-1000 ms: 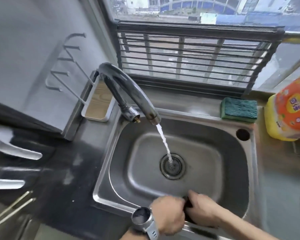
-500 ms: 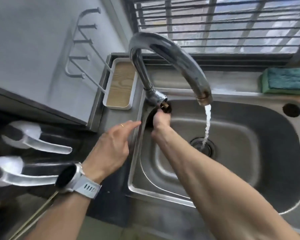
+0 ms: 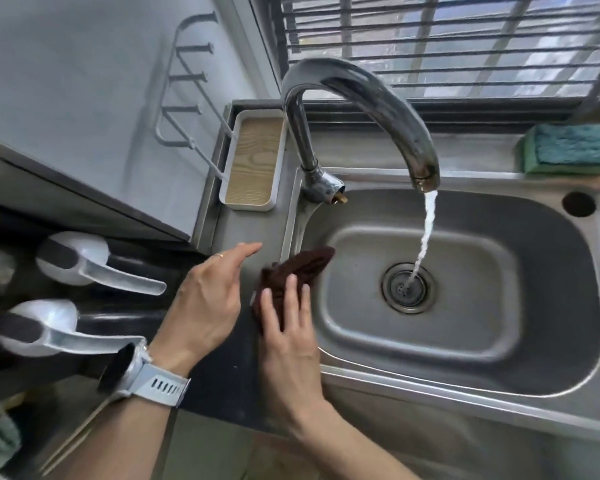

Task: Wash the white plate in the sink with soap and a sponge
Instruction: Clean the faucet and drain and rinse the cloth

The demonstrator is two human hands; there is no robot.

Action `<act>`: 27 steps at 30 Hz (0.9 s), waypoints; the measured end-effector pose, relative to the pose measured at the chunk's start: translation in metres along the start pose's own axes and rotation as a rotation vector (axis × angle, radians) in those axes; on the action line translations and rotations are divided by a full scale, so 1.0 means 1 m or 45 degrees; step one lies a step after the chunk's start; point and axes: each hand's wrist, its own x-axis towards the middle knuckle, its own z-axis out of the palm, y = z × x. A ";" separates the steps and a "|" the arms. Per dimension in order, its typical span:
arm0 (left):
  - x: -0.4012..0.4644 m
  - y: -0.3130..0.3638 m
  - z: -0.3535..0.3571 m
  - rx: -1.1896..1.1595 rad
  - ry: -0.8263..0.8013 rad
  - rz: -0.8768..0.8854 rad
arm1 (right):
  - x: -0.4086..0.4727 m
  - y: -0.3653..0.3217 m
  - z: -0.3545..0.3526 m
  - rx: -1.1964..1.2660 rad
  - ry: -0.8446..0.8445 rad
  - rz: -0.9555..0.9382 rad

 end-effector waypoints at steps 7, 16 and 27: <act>-0.041 0.007 0.024 -0.027 -0.020 -0.029 | -0.069 0.019 0.017 -0.167 0.019 -0.640; -0.068 0.040 0.072 -0.121 0.062 0.023 | -0.089 0.119 -0.079 -0.157 0.101 -0.557; -0.027 0.119 0.161 0.128 -0.596 0.029 | 0.009 0.183 -0.173 -0.281 -1.171 0.360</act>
